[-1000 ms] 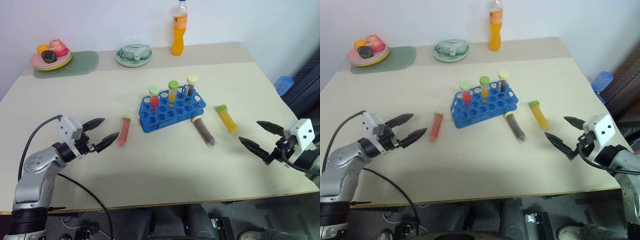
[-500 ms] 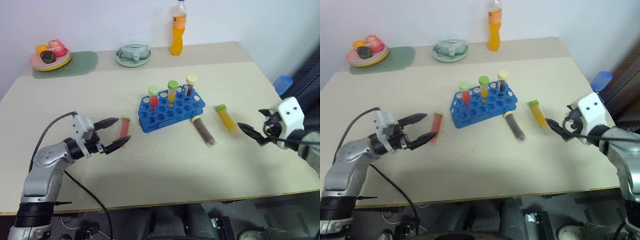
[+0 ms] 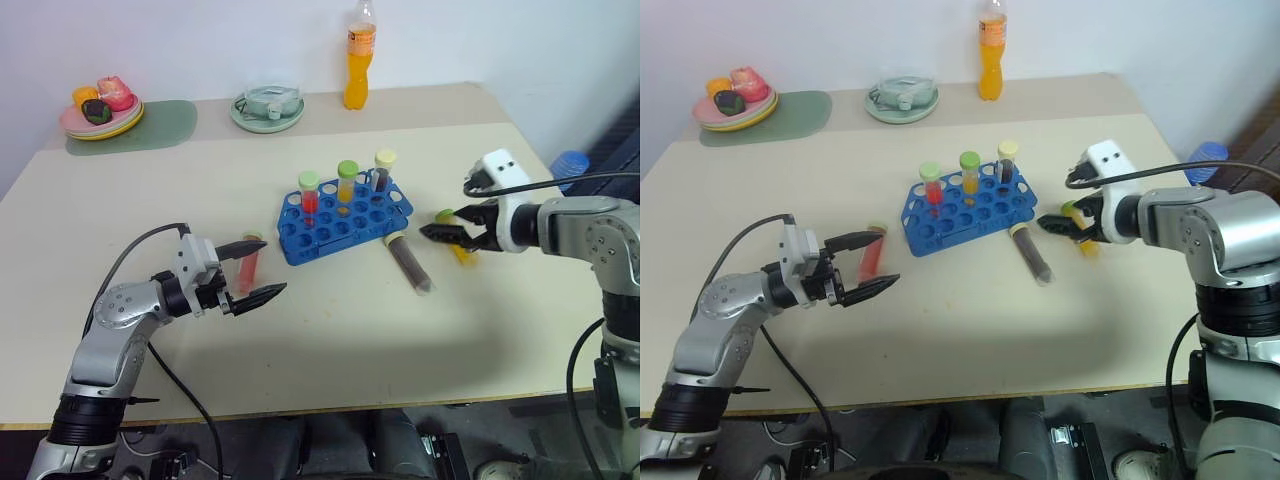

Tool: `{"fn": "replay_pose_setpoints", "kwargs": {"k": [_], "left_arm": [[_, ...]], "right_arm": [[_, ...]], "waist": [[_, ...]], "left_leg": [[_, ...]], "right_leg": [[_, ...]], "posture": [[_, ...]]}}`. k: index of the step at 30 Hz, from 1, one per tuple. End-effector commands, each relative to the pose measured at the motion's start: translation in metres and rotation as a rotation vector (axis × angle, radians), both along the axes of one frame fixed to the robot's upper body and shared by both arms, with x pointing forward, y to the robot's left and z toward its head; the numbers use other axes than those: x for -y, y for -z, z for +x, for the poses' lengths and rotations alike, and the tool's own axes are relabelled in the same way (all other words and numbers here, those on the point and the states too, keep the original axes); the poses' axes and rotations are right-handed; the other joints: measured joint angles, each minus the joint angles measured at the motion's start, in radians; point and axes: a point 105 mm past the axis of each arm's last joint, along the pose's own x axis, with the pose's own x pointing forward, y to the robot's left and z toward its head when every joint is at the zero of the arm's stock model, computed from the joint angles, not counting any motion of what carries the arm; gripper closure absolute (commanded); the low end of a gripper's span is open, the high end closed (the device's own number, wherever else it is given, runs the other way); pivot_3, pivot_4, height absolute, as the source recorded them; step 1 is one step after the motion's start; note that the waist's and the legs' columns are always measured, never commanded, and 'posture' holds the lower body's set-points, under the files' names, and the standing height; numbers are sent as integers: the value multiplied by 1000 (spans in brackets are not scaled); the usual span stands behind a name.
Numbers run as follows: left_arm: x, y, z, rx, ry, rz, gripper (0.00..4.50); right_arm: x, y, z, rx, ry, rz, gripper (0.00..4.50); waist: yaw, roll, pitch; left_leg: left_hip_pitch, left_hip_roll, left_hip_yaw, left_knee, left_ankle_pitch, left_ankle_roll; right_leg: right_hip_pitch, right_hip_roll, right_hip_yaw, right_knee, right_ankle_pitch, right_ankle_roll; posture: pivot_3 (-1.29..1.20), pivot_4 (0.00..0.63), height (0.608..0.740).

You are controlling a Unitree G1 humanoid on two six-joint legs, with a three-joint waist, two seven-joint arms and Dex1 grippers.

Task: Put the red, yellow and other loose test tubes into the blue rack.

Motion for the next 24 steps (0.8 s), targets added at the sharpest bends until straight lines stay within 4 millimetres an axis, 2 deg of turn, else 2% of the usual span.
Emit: {"fn": "replay_pose_setpoints", "kwargs": {"k": [1,12,24], "left_arm": [[2,-8,-4,39,14,8,278],[-3,-8,-15,-1,81,5,278],[4,-9,-27,-34,134,-28,278]], "right_arm": [[-14,-1,-1,-41,-27,9,0],[-40,18,23,-120,26,9,0],[-36,44,35,-157,67,-119,0]], "waist": [[-1,0,0],[-3,0,0],[-6,0,0]], "left_leg": [[0,0,0,0,0,0],[0,0,0,0,0,0],[0,0,0,0,0,0]], "right_leg": [[0,0,0,0,0,0],[-1,0,0,1,0,0],[-1,0,0,1,0,0]], "posture": [[0,150,740],[0,150,740],[0,150,740]]}}
